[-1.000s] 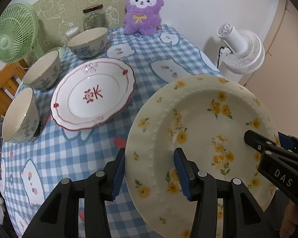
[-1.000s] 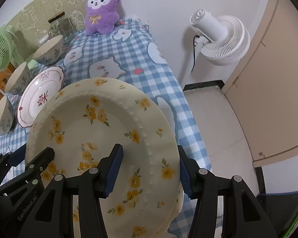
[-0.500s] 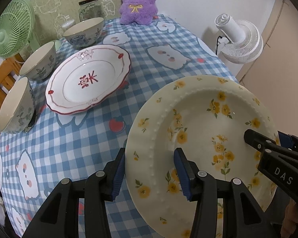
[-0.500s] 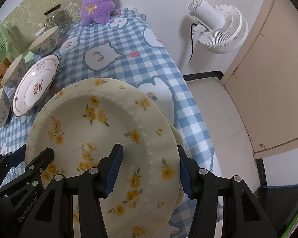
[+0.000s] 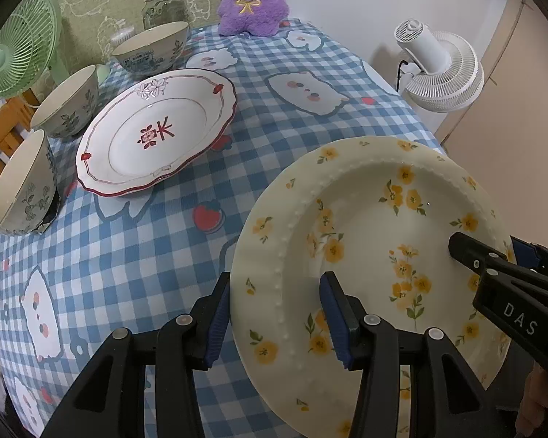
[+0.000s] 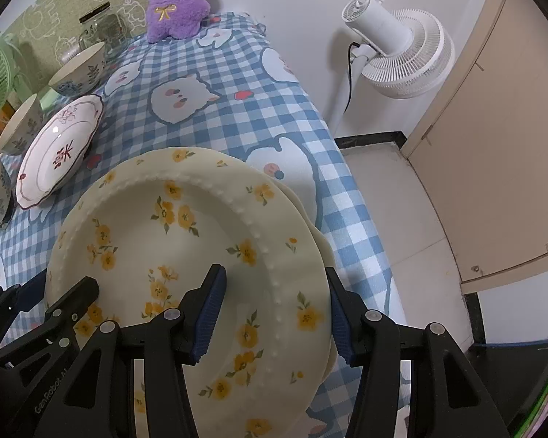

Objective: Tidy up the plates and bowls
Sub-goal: 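Lift and carry the stacked plates back across the table with both grippers, then lower the yellow-flower plates onto the table edge and open both grippers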

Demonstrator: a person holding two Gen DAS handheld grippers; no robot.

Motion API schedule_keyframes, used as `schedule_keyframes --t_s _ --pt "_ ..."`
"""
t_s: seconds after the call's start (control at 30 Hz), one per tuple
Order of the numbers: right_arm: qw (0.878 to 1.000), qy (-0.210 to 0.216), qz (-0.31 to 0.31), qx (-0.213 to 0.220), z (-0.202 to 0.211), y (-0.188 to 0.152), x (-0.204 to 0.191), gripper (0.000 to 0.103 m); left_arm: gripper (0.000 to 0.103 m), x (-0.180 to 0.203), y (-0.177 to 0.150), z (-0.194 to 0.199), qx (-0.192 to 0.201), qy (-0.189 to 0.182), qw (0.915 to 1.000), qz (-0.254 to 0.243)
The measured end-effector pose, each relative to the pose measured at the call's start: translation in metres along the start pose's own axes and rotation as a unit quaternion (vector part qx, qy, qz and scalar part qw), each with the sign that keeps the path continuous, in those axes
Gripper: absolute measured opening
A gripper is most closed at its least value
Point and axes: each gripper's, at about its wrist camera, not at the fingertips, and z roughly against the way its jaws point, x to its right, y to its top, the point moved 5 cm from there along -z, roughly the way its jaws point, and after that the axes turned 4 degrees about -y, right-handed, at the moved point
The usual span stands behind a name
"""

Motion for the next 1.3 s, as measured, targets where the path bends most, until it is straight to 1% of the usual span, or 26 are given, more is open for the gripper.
schedule_keyframes --t_s 0.17,0.23,0.37,0.6,0.67,0.83,0.93,1.13,1.23,1.3 --pt "1.0 -0.007 -0.003 -0.003 0.0 0.001 0.0 0.056 0.049 -0.001 0.0 0.0 0.003 0.0 1.0 0.002" --pt "1.0 -0.015 -0.009 -0.007 0.001 0.0 0.0 0.057 0.049 0.0 0.0 0.0 0.004 -0.001 1.0 0.002" --pt "0.999 -0.047 -0.001 -0.004 0.001 -0.001 0.0 0.058 0.048 0.004 -0.001 -0.001 0.004 -0.001 1.0 -0.002" --pt "0.998 -0.064 0.014 -0.002 -0.001 -0.001 0.001 0.058 0.048 0.008 -0.002 -0.001 0.008 -0.002 1.0 0.0" --pt "0.998 -0.064 0.013 -0.001 -0.001 0.0 0.0 0.058 0.048 0.009 -0.002 -0.001 0.009 0.006 0.9999 -0.001" --pt "0.998 -0.059 0.012 0.004 -0.002 0.001 0.0 0.059 0.048 0.008 -0.002 -0.001 0.011 0.009 0.9999 0.005" --pt "0.999 -0.052 0.011 0.006 -0.002 0.003 0.001 0.059 0.05 0.009 -0.001 -0.002 0.012 0.012 0.9998 0.008" --pt "0.999 -0.028 0.012 0.023 0.003 0.01 0.0 0.059 0.054 0.007 0.001 -0.002 0.007 -0.006 0.9993 0.036" --pt "0.999 -0.018 0.019 0.03 0.008 0.014 -0.005 0.059 0.058 0.009 0.002 0.005 0.019 -0.006 0.9993 0.031" --pt "0.999 -0.008 0.022 0.031 0.01 0.016 -0.008 0.059 0.066 0.013 0.004 0.013 0.036 -0.006 0.9992 0.017"
